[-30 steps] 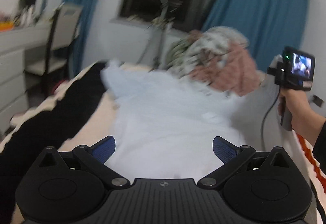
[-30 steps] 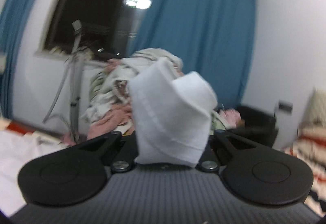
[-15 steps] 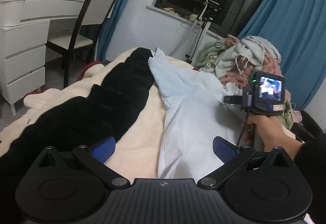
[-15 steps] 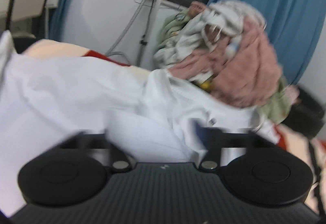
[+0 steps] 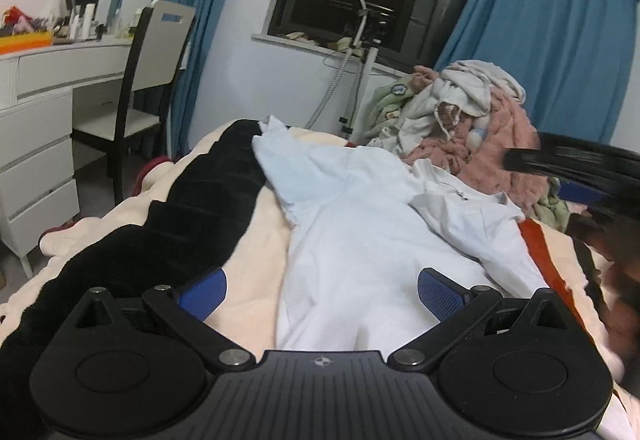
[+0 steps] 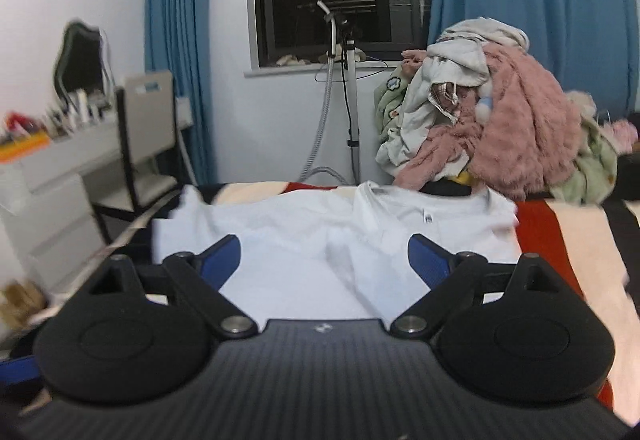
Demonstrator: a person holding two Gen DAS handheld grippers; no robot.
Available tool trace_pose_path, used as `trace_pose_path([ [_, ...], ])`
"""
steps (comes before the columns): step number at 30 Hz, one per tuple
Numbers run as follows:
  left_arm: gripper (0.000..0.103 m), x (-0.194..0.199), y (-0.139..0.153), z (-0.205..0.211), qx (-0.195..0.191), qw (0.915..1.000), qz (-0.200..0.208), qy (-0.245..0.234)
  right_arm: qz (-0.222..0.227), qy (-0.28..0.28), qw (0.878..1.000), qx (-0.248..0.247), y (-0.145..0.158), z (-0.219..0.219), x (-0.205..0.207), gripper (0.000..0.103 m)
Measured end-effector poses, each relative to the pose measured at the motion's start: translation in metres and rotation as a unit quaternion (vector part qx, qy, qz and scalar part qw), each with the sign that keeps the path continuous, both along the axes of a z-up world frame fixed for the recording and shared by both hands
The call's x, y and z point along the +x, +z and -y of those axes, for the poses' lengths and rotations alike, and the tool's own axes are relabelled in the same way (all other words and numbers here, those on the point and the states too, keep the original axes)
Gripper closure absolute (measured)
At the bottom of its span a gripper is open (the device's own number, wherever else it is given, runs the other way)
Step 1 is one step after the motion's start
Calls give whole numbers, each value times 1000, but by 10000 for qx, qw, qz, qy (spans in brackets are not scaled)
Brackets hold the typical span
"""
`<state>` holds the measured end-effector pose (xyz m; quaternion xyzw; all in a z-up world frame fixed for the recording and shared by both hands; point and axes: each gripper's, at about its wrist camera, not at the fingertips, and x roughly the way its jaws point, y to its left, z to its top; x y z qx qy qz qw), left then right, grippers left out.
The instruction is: Fold clothes
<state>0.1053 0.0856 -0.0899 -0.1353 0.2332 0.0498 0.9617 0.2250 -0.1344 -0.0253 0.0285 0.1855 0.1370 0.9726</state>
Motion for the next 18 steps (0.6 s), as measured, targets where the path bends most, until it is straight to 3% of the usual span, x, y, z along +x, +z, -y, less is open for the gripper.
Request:
trace_pose_path([
  [4, 0, -17, 16, 9, -203, 9990, -89, -392, 78, -183, 9991, 375, 23, 37, -88, 11],
  [9, 0, -58, 38, 31, -201, 9974, 132, -674, 29, -357, 9984, 441, 25, 70, -163, 11],
  [13, 0, -87, 39, 55, -299, 9954, 262, -875, 232, -706, 9961, 473, -2, 95, -216, 11],
  [18, 0, -95, 27, 92, 183, 9929, 191, -1164, 199, -920, 9952, 252, -20, 108, -249, 11],
])
